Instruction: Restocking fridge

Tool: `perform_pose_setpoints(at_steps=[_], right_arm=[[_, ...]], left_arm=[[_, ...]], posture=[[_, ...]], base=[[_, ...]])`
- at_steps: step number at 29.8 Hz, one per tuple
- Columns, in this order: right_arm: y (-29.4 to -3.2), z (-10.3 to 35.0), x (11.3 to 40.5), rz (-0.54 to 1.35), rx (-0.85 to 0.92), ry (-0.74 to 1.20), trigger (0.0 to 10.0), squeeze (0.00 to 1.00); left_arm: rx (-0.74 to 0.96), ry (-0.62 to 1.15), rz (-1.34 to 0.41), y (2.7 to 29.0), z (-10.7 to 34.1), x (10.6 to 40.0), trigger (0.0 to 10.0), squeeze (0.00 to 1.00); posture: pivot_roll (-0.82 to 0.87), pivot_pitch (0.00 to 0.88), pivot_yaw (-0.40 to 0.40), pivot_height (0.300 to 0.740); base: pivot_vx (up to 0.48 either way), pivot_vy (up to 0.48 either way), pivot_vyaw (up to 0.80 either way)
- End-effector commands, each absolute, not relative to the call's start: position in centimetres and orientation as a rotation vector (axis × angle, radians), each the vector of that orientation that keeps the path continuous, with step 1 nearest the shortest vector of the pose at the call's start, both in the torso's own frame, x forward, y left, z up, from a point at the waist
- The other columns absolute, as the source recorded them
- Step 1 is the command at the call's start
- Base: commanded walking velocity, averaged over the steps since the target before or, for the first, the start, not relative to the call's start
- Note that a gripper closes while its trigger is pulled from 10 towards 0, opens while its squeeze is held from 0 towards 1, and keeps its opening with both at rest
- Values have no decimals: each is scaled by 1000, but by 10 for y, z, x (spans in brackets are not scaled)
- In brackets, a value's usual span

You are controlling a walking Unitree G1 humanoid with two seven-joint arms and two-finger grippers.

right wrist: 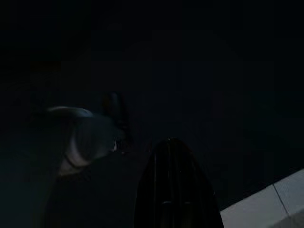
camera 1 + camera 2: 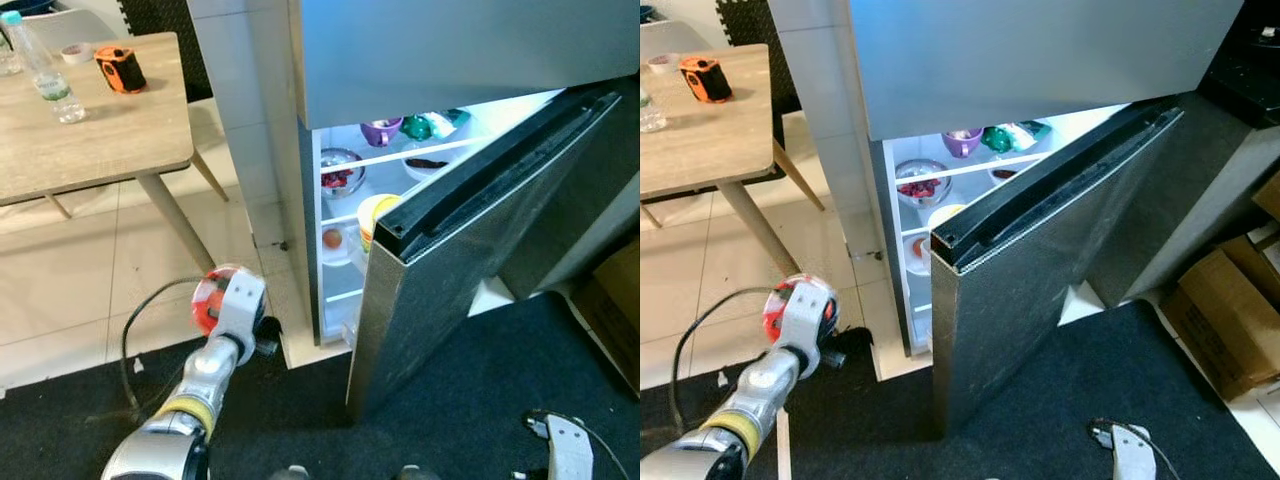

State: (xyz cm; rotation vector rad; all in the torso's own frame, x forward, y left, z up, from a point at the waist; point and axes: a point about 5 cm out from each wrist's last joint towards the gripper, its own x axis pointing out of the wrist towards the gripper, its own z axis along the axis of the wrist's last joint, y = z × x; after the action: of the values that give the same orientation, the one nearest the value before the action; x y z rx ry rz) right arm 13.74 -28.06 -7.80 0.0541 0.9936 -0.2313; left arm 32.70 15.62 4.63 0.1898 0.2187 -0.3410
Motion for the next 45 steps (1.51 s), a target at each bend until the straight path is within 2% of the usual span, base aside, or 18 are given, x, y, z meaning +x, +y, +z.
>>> perform_pose_setpoints(at_steps=[1, 4, 5, 10, 13, 14, 19, 20, 22, 28, 34, 40, 42, 44, 45], right_arm=[[-281, -80, 131, -250, 46, 1010, 10000, 0], [-280, -81, 131, -256, 40, 1010, 10000, 0], [-280, -81, 131, -256, 40, 1010, 10000, 0], [-280, -81, 131, -257, 32, 1010, 10000, 0], [-280, -81, 132, -257, 29, 1009, 10000, 0], [-282, -79, 134, -261, 23, 1004, 10000, 0], [-283, -78, 135, -265, 20, 999, 10000, 0], [-284, -78, 136, -271, 16, 997, 10000, 0], [-285, -77, 136, -274, 13, 999, 10000, 0], [-286, -78, 132, -281, 1, 1016, 10000, 0], [-287, -81, 125, -290, -11, 1050, 10000, 0], [-288, -84, 115, -311, -16, 1093, 10000, 0], [-288, -85, 112, -323, -9, 1104, 10000, 0], [-288, -85, 112, -323, -9, 1104, 10000, 0], [-289, -86, 110, -328, -4, 1110, 10000, 0]], left_arm=[[188, 129, -410, 138, 61, 334, 10000, 0], [179, 83, -501, 117, 70, 337, 10000, 0], [179, 83, -501, 117, 70, 337, 10000, 0], [110, 60, -686, 78, 72, 329, 10000, 0], [96, 60, -721, 71, 71, 327, 10000, 0], [47, 70, -818, 53, 67, 318, 10000, 0], [-1, 81, -904, 38, 65, 309, 10000, 0], [-45, 106, -1058, 17, 59, 292, 10000, 0], [-76, 126, -1164, 5, 55, 280, 10000, 0], [-105, 162, -1272, -4, 49, 266, 10000, 0], [-139, 185, -1298, -2, 46, 262, 10000, 0], [-131, 262, -1279, 15, 31, 257, 10000, 0], [-88, 323, -1215, 31, 18, 257, 10000, 0], [-88, 323, -1215, 31, 18, 257, 10000, 0], [-48, 372, -1151, 44, 9, 256, 10000, 0]], posture=[[-18, 85, 11, 740], [-18, 85, 11, 740], [-18, 85, 11, 740], [-18, 85, 11, 740], [-18, 85, 11, 740], [-30, 77, 8, 740], [-36, 72, 9, 740], [-40, 69, 8, 740], [-42, 66, 6, 740], [-42, 67, 3, 740], [-40, 69, 0, 740], [-37, 71, 0, 740], [-40, 71, 1, 740], [-40, 71, 1, 740], [-40, 69, 2, 740]], base=[[0, 0, 0], [0, 0, 0], [0, 0, 0], [0, 0, 0], [0, 0, 0], [0, 0, 0], [0, 0, 0], [0, 0, 0], [0, 0, 0], [0, 0, 0], [0, 0, 0], [0, 0, 0], [0, 0, 0], [0, 0, 0], [0, 0, 0]])
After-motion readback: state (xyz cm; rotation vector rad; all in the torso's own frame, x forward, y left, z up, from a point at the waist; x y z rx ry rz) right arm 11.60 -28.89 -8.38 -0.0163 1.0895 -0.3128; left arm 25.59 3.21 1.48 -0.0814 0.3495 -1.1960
